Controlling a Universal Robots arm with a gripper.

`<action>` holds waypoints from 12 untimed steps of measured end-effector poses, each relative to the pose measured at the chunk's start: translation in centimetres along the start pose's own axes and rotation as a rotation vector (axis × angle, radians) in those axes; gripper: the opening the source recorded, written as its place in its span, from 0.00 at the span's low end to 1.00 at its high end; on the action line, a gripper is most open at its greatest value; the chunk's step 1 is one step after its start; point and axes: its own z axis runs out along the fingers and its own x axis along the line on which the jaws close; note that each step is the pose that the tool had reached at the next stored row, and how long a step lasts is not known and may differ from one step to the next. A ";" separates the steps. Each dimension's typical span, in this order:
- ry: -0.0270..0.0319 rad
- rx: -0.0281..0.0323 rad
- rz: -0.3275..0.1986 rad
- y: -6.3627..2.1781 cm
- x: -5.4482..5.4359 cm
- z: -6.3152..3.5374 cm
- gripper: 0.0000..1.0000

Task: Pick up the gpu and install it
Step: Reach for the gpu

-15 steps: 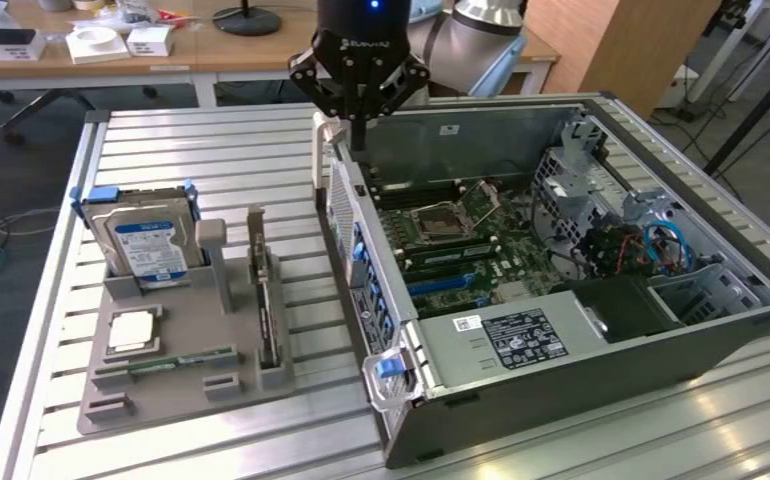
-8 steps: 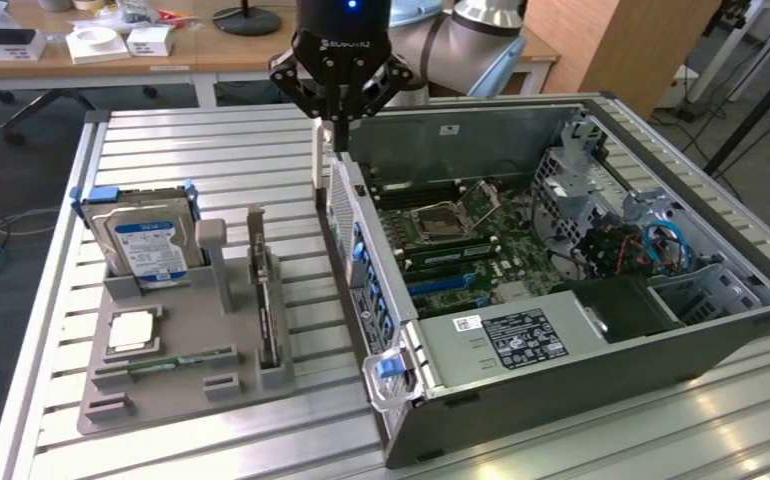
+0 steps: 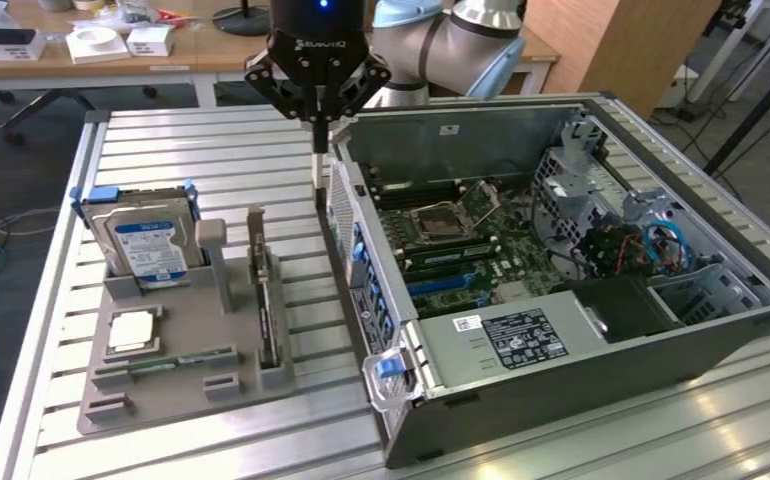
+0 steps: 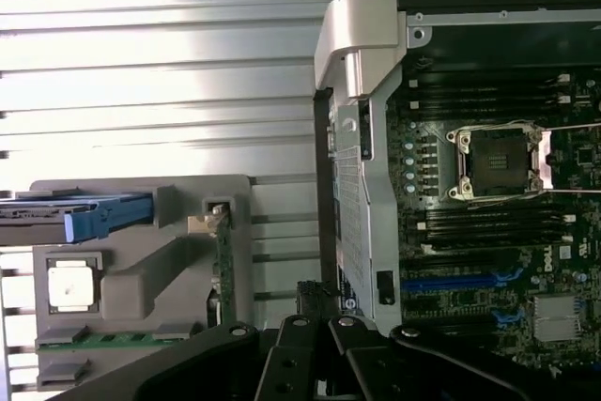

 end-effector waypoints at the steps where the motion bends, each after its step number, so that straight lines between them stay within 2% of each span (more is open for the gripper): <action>1: 0.0000 0.0000 0.000 -0.01 0.2 -0.01 0.10; 12: 0.0000 0.0000 0.000 -0.14 3.1 -0.03 0.10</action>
